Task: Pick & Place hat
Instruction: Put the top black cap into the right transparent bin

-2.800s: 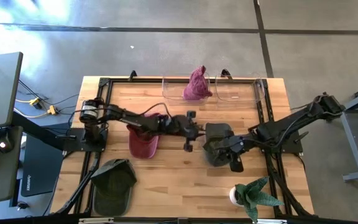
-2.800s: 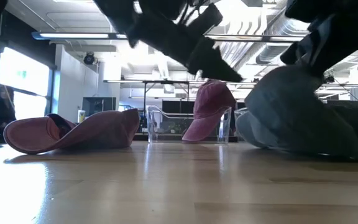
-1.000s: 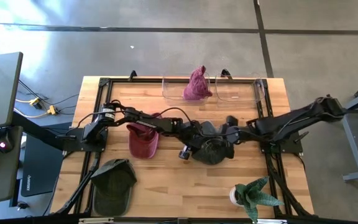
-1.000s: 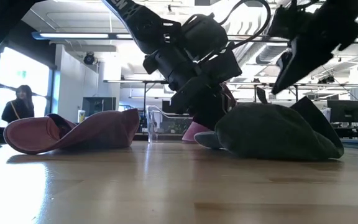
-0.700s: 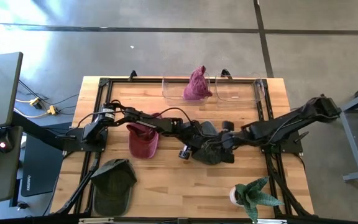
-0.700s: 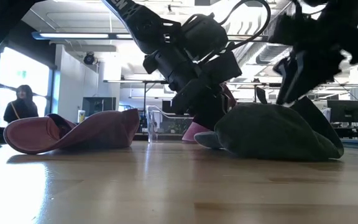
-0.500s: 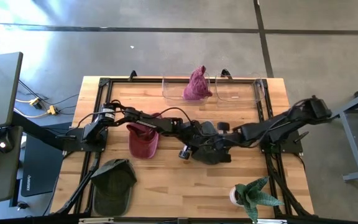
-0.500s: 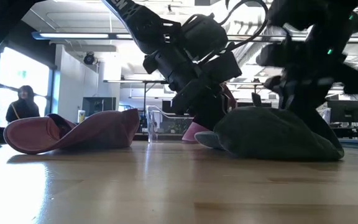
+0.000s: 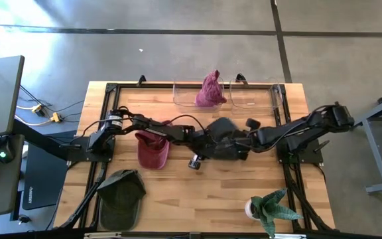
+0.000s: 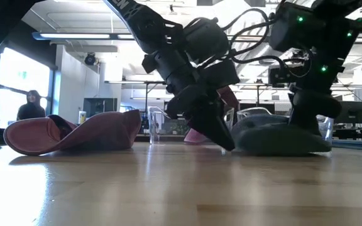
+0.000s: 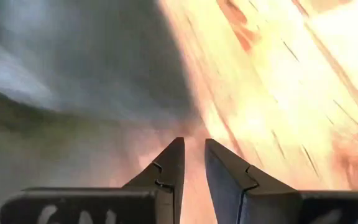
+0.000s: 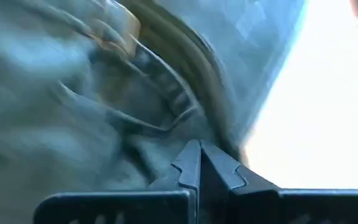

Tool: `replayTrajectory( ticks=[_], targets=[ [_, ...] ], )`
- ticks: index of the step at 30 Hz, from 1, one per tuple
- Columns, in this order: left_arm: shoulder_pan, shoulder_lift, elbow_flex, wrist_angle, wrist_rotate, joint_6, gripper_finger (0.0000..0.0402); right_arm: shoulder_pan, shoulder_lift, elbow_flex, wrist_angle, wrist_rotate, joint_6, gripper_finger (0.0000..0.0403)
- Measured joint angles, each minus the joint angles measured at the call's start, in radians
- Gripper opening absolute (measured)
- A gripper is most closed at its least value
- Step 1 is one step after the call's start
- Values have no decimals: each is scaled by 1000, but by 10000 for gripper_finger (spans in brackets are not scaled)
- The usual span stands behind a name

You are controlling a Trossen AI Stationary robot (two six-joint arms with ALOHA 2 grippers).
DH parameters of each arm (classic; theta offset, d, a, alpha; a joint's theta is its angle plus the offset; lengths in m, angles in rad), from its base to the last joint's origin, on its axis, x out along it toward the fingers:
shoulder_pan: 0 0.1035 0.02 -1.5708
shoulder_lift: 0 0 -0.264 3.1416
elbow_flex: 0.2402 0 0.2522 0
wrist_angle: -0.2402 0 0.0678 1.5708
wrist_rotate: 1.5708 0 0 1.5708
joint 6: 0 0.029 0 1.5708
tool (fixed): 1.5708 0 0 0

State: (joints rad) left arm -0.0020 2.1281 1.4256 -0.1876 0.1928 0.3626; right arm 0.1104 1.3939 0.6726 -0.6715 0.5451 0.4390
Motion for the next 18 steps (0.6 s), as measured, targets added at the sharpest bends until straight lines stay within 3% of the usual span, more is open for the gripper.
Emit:
replayTrajectory(
  ticks=[9, 13, 18],
  targets=[
    [0, 1, -1, -10, -13, 3, 59, 46, -147, -1, 6, -45, 8, 8],
    [-2, -34, 0, -77, -130, -5, 59, 61, -196, -1, -14, -162, 54, 4],
    [-6, -50, 1, 57, -328, -51, 59, 61, -206, 0, -98, -256, 125, 7]
  ],
)
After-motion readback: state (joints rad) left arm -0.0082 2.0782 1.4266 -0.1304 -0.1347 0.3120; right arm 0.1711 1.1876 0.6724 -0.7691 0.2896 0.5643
